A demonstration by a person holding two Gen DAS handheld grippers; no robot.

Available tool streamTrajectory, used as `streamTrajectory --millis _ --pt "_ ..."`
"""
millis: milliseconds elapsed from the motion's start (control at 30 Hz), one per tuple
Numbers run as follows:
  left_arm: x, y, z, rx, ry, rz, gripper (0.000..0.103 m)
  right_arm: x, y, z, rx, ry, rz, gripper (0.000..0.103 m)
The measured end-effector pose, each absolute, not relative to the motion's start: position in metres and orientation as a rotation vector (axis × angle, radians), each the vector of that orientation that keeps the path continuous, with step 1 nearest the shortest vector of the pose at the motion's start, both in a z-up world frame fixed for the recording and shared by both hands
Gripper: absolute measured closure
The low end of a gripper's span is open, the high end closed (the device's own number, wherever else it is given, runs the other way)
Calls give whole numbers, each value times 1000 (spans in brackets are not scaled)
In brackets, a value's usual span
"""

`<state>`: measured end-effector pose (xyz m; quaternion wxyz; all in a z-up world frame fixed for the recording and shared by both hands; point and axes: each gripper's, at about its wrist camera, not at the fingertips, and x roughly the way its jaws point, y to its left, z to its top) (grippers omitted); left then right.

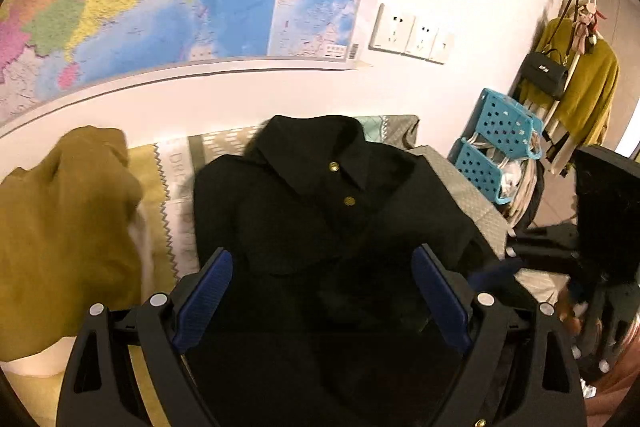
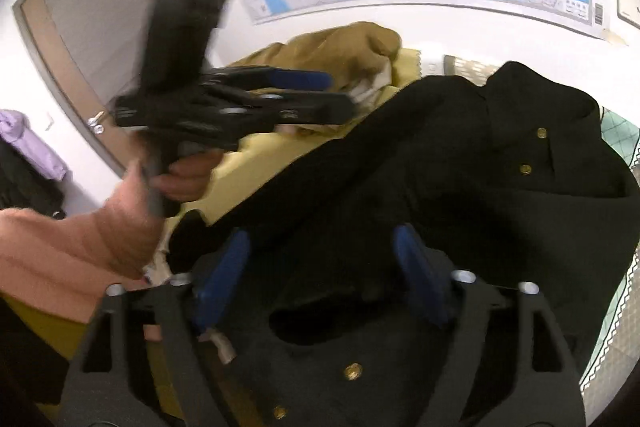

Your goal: Fold large clothes

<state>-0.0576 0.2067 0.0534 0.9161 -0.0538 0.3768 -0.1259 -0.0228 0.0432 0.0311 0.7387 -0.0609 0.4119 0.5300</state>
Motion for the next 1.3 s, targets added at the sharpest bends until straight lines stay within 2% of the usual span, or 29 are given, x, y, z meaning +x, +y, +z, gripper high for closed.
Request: streamTrajectory --millis 133,233,267,367,400,433,467,500,533,567,600,633,700,800,867,900,933,967,1000,1033,1067,1100,1167,1300 --pt "-63 198 33 -90 851 -302 10 9 -14 31 -3 855 1036 26" --pt "-59 180 3 -64 953 -368 10 49 -72 16 63 854 753 23" --pt "-57 173 -8 -46 990 -389 10 66 -94 3 96 881 646 19" --pt "-46 150 -40 24 1104 -404 10 100 -121 -31 188 973 555 19" --pt "-40 146 -48 36 1135 -403 12 107 -123 -40 197 990 549 19" --pt "-36 144 -53 47 1150 -395 21 115 -121 -48 213 1008 552 21" --pt "-32 143 -55 59 1160 -383 29 121 -121 -57 237 1022 573 35" --pt "-28 144 -56 62 1174 -380 43 128 -115 -62 270 1036 629 58" --pt "-24 145 -56 47 1178 -398 60 128 -112 -65 271 1044 651 65" --pt "-22 146 -53 56 1167 -402 68 130 -110 -66 255 1043 649 82" --pt "-19 146 -49 101 1143 -381 82 131 -110 -64 243 1035 668 86" --pt "-17 146 -45 122 1129 -368 90 130 -114 -61 252 1024 675 88" --pt "-8 153 -28 146 1073 -351 92 124 -126 -47 234 984 665 93" --pt "0 161 8 253 907 -269 87 123 -160 -25 249 899 596 98" --pt "10 170 20 282 854 -214 64 130 -191 -25 324 884 531 98" --pt "14 174 21 266 866 -230 49 134 -198 -33 370 904 536 97" --pt "20 180 17 231 899 -278 43 137 -197 -44 360 939 514 97" --pt "21 183 13 224 916 -273 42 137 -191 -52 315 965 498 97" --pt "22 183 7 226 941 -262 36 137 -184 -61 286 993 476 94" --pt "20 185 -2 209 990 -283 27 138 -182 -64 288 1005 469 91" --pt "17 185 -7 173 1021 -322 26 137 -182 -65 295 1002 467 84" --pt "11 185 -10 132 1053 -377 26 136 -185 -62 315 982 450 61" --pt "-7 178 -15 123 1061 -438 25 130 -191 -53 319 941 422 44" --pt "-48 151 -12 167 982 -523 20 108 -187 -24 285 849 442 46"
